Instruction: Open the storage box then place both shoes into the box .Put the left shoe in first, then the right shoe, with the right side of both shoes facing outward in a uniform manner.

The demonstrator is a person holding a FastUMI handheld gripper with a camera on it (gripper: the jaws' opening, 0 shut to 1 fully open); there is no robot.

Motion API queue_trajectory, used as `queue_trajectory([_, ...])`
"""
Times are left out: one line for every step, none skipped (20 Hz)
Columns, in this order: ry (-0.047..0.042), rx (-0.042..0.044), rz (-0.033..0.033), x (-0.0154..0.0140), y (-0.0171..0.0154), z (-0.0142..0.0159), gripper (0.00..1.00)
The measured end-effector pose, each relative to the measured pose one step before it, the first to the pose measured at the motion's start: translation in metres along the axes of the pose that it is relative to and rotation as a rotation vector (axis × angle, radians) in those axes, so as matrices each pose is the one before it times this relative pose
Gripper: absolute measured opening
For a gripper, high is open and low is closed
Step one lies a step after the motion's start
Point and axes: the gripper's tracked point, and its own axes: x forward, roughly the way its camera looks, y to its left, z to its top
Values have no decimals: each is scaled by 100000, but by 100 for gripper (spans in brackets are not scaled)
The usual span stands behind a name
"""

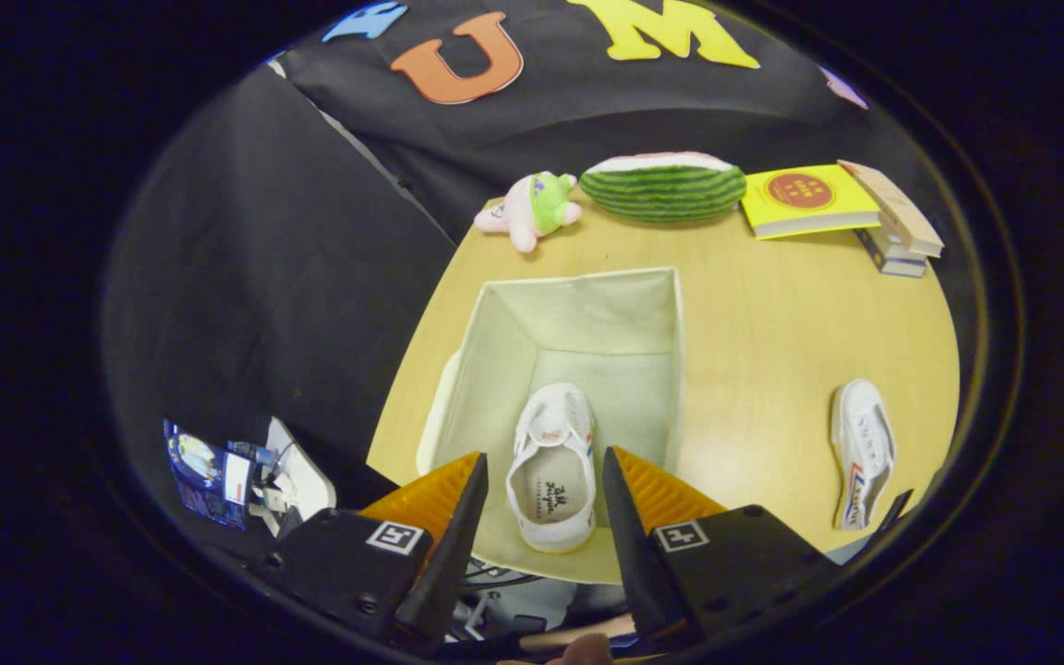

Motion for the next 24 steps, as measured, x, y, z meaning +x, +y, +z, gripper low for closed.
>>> queue_trajectory([-1931, -1324, -2225, -1279, -1244, 213, 76])
queue_trajectory([-2232, -1578, -3186, -1059, -1613, 218, 76])
queue_trajectory([-1788, -1716, -3227, -864, -1734, 127, 76])
queue_trajectory([-1538, -1761, -3722, -1045, -2019, -79, 76])
queue_trajectory([-867, -1536, -3051, -900, -1918, -172, 76])
queue_trajectory([-930, -735, -3283, -707, -1809, -347, 76])
queue_trajectory([285, -479, -2737, -522, -2046, -465, 77])
queue_trajectory([968, 85, -2184, -319, -2023, -770, 77])
queue_trajectory([2573, -200, -1453, 22, -1829, -1015, 77])
queue_trajectory([3937, -230, -1162, 80, -2035, -1396, 77])
queue_trajectory([4660, 485, -948, 446, -2138, -1439, 77])
queue_trajectory([4249, 1107, -206, 633, -1653, -1221, 77])
queue_trajectory([3115, 1182, -582, 740, -1589, -1212, 77])
queue_trajectory([2322, 920, -1231, 802, -2014, -664, 77])
queue_trajectory([1623, 971, -938, 879, -1718, -429, 77])
queue_trajectory([1961, 1164, -1280, 988, -1936, -263, 77])
queue_trajectory([2157, 1391, -595, 988, -1416, -478, 77])
queue_trajectory([2006, 992, -86, 791, -805, -625, 77])
queue_trajectory([2527, 580, -74, 1014, -840, -331, 77])
queue_trajectory([1568, 346, 1133, 900, -563, -198, 77])
queue_trajectory([1570, -35, 1199, 933, -409, -58, 77])
queue_trajectory([1203, -421, 554, 816, -445, -15, 77])
queue_trajectory([1039, -946, 143, 858, -350, 15, 77])
queue_trajectory([1236, -970, -224, 816, -392, -42, 77])
